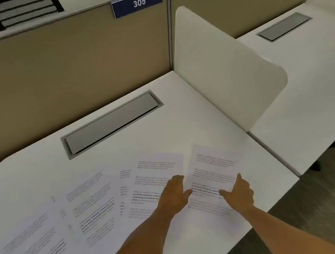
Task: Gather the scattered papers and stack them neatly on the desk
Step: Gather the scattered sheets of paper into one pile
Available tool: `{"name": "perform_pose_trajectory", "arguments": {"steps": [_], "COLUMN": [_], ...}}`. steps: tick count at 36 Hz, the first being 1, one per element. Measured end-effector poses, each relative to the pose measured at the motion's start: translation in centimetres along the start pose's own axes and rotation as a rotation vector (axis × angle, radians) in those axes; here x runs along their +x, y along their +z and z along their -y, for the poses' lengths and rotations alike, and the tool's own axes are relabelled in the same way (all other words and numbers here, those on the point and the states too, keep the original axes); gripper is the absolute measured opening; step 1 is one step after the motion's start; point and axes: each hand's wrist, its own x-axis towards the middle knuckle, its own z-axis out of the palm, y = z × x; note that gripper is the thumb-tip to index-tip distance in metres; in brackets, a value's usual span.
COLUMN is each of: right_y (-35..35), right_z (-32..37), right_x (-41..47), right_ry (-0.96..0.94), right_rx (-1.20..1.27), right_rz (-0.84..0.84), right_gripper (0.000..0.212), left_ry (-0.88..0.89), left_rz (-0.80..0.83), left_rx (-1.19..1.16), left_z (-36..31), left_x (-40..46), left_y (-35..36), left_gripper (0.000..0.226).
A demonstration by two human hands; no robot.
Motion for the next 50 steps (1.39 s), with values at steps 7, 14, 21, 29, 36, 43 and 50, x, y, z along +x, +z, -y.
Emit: {"name": "perform_pose_trajectory", "arguments": {"steps": [7,14,21,29,36,43,50], "right_y": [0.6,0.8,1.0,1.7,1.6,1.2,0.8], "right_z": [-0.5,-0.7,0.3,-0.1,-0.4,-0.9,-1.6], "right_x": [-0.1,0.2,0.9,1.3,1.5,1.3,1.3], "right_ry": [0.177,0.228,0.287,0.275,0.202,0.149,0.092], "right_rx": [-0.010,-0.001,0.154,0.237,0.443,0.544,0.753], "right_rz": [-0.014,-0.024,-0.001,-0.002,0.037,0.061,0.155], "right_gripper": [0.099,0.102,0.106,0.108,0.094,0.030,0.046], "left_ry": [-0.074,-0.133,-0.160,-0.201,-0.226,-0.217,-0.229], "left_rz": [0.060,0.029,-0.015,-0.050,-0.090,-0.064,-0.045], "left_rx": [-0.084,-0.112,-0.068,-0.111,-0.078,-0.024,0.016], "left_z": [-1.2,-1.7,-2.2,-2.2,-2.3,-2.3,-2.1], "left_x": [2.0,3.5,3.9,4.5,4.4,4.3,4.4], "left_y": [0.7,2.0,3.4,4.2,4.5,4.2,3.5], "left_gripper": [0.065,0.063,0.058,0.060,0.057,0.063,0.065]}}
